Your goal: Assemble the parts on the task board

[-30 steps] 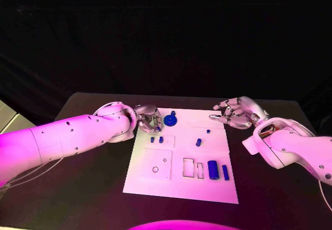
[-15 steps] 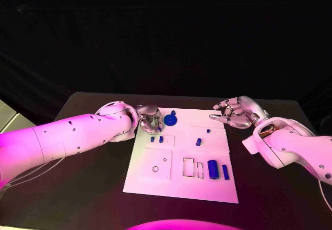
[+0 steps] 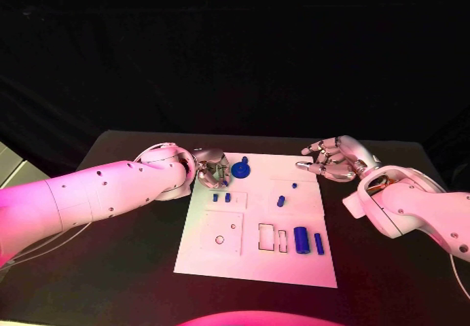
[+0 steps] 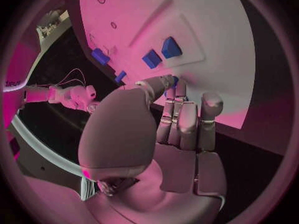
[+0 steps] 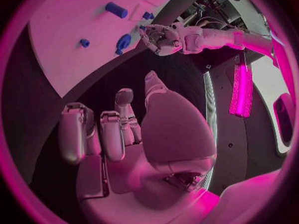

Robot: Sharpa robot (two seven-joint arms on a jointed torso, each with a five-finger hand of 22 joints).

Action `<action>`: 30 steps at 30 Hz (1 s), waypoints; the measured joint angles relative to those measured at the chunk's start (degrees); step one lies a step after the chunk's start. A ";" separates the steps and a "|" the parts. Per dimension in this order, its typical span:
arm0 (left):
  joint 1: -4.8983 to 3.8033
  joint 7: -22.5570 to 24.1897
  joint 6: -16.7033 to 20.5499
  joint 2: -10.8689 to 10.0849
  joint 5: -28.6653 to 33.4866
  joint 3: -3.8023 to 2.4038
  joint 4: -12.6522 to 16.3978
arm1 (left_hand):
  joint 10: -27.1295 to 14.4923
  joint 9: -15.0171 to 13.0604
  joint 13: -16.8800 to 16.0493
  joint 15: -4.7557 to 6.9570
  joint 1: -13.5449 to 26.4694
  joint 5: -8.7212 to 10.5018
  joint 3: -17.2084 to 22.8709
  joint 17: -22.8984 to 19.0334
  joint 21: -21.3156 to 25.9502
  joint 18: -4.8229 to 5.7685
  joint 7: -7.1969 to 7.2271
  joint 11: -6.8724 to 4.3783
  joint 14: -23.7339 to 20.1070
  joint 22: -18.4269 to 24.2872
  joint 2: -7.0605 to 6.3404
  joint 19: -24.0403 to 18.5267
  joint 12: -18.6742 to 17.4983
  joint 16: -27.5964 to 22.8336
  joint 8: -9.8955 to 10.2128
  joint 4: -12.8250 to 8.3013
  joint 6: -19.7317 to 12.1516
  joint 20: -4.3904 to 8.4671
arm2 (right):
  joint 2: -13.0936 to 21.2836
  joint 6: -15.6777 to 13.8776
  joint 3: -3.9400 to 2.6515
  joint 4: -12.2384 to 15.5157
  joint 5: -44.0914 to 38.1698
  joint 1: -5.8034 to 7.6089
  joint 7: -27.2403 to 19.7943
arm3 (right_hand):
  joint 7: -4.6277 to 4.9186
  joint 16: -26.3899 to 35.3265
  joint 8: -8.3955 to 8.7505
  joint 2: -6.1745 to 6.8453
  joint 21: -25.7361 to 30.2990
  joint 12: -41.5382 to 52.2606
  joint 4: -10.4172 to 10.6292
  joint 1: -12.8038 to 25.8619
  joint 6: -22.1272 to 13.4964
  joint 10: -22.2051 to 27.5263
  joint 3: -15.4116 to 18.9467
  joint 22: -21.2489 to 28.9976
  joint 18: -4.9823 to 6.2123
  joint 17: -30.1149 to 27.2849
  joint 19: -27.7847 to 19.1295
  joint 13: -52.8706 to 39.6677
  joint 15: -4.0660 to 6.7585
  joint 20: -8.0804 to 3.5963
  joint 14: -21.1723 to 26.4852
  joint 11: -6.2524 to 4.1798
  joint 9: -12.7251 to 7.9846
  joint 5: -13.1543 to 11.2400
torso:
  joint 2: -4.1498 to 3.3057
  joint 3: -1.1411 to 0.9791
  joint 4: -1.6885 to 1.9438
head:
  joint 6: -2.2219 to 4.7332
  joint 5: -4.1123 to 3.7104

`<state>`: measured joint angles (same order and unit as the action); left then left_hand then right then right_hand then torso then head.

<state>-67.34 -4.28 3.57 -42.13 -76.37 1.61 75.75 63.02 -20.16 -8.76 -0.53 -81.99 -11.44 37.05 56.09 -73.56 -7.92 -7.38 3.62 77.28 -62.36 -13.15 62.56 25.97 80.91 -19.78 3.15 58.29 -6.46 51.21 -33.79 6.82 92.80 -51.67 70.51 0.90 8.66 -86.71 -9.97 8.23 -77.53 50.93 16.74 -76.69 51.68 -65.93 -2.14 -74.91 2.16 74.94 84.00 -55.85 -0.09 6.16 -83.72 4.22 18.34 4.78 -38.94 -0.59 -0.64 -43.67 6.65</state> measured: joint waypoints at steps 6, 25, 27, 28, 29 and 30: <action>0.01 -0.21 -0.01 0.05 -0.11 0.03 -0.07 | -0.06 0.06 -0.08 0.00 1.23 -0.04 -0.98 -0.66 0.95 -0.01 -0.61 0.06 0.00 0.72 -0.28 -0.53 -1.68 0.00 1.94 0.68 -2.15 -0.10 | 0.00 0.00 0.00 -0.01 0.00 0.00 0.00 | 0.00 0.00 0.00 0.00 0.00 0.00 0.00 0.00 0.00 0.00 0.00 0.00 0.00 -0.01 0.00 0.00 0.00 0.00 0.00 0.00 0.00 0.00 | 0.00 0.00 0.00 | 0.06 0.03; 0.18 -0.92 -0.15 -0.06 -0.07 0.19 -0.03 | -0.77 1.04 -0.27 -0.51 2.56 -0.06 -1.81 -1.68 1.56 -0.01 -1.06 0.70 -0.51 1.47 -0.88 -0.93 -3.01 0.00 4.67 1.19 -4.68 -0.51 | -0.02 0.05 0.00 -0.09 -0.04 0.00 0.09 | -0.11 0.35 -0.23 0.00 0.32 -2.13 0.00 0.00 -0.12 1.05 0.00 -0.01 0.00 -0.02 0.00 1.88 0.00 0.00 0.00 -0.23 0.00 0.00 | -0.02 -0.01 -0.02 | 0.05 -0.04; 0.18 -0.98 -0.12 -0.12 -0.05 0.19 0.02 | -0.76 1.14 -0.41 -0.30 2.56 -0.06 -1.98 -1.66 1.79 -0.01 -1.18 0.70 -0.72 1.53 -0.88 -0.93 -3.01 0.00 5.14 1.36 -5.38 -0.51 | -0.02 0.06 0.00 -0.10 -0.04 0.00 0.10 | -0.15 0.35 -0.23 0.00 0.50 -2.14 0.00 0.00 -0.16 1.15 0.00 -0.04 0.00 -0.02 0.00 2.03 0.00 0.00 0.00 -0.33 0.00 0.00 | -0.02 0.00 -0.01 | 0.05 -0.04; 0.18 -1.00 -0.10 -0.15 -0.04 0.19 0.04 | -0.76 1.25 -0.50 -0.30 2.56 -0.06 -1.97 -1.66 1.79 -0.01 -1.13 0.70 -0.72 1.57 -0.89 -0.93 -3.01 0.00 5.47 1.36 -5.77 -0.51 | -0.02 0.06 0.00 -0.11 -0.04 0.00 0.11 | -0.07 0.35 -0.23 0.00 0.65 -2.32 0.00 0.00 -0.09 1.26 0.00 -0.04 0.00 -0.02 0.00 2.20 0.00 0.00 0.00 -0.22 0.00 0.00 | -0.02 -0.01 -0.01 | 0.05 -0.04; 0.19 -1.03 -0.08 -0.18 -0.04 0.19 0.05 | -0.76 1.35 -0.57 -0.30 2.56 -0.06 -1.97 -1.66 1.79 -0.01 -1.12 0.70 -0.72 1.60 -0.89 -0.93 -3.01 0.00 5.74 1.36 -6.14 -0.51 | -0.02 0.07 0.00 -0.11 -0.04 0.00 0.12 | -0.07 0.35 -0.23 0.00 0.68 -2.76 0.00 0.00 -0.08 1.51 0.00 -0.04 0.00 -0.02 0.00 2.51 0.00 0.00 0.00 -0.15 0.00 0.00 | -0.02 0.00 -0.01 | 0.05 -0.04; 0.19 -1.05 -0.06 -0.21 -0.03 0.19 0.06 | -0.76 1.36 -0.60 -0.30 2.55 -0.06 -1.97 -1.66 1.79 -0.01 -1.10 0.70 -0.72 1.60 -0.89 -0.93 -3.01 0.00 5.80 1.36 -6.28 -0.51 | -0.02 0.08 0.00 -0.12 -0.05 0.00 0.13 | -0.05 0.38 -0.23 0.00 0.88 -4.05 0.00 0.00 -0.08 2.21 0.00 -0.04 0.00 -0.02 0.00 3.62 0.00 0.00 0.00 -0.12 0.00 0.00 | -0.02 0.01 0.00 | 0.08 -0.05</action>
<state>-67.16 -5.33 3.51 -42.35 -76.40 1.80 75.81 62.26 -18.81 -9.37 -0.83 -79.44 -11.50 35.08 54.42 -71.78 -7.92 -8.49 4.32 76.56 -60.75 -14.04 61.63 22.96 80.91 -13.99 4.51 52.01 -6.96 51.19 -33.71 6.82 92.68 -51.72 70.51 1.03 8.62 -86.33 -10.19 8.23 -76.65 46.88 16.74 -76.69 51.60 -63.72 -2.14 -74.95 2.16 74.92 84.00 -52.24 -0.09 6.16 -83.72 4.11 18.34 4.78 -38.95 -0.59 -0.64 -43.59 6.60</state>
